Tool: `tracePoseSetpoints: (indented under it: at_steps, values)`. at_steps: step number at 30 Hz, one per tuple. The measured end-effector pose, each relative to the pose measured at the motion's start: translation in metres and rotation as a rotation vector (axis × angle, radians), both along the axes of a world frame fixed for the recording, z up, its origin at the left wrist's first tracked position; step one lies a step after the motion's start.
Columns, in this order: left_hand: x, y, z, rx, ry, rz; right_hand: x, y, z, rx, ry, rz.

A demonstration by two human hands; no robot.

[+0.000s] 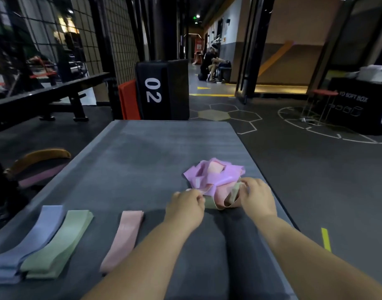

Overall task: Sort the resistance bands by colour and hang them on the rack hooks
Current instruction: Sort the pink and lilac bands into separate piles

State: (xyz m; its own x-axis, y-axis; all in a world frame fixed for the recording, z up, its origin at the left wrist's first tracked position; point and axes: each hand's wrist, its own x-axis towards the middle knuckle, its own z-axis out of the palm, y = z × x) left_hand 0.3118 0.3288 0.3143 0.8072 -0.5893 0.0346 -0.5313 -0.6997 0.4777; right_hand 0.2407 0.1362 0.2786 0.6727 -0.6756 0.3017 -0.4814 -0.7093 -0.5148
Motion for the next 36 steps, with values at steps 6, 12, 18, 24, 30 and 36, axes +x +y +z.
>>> tracePoseSetpoints:
  at_steps: [6, 12, 18, 24, 30, 36]
  values:
    - [0.047, -0.048, 0.006, -0.039, 0.149, 0.146, 0.038, -0.034, 0.012, 0.284, -0.110, -0.103]
    - [0.073, -0.067, -0.010, 0.094, 0.098, 0.133, 0.073, -0.067, 0.010, 0.502, 0.007, -0.186]
    - [0.088, -0.069, -0.032, 0.122, 0.121, 0.117, 0.087, -0.087, -0.008, 0.524, 0.048, -0.092]
    - [0.090, -0.066, -0.030, 0.036, 0.097, 0.176, 0.079, -0.082, -0.008, 0.662, -0.122, -0.140]
    - [0.090, -0.053, -0.012, -0.189, 0.154, 0.176, 0.057, -0.090, 0.009, 0.761, -0.463, -0.136]
    - [0.059, -0.017, 0.018, -0.290, 0.161, 0.197, 0.007, -0.063, 0.061, 0.612, -0.588, -0.112]
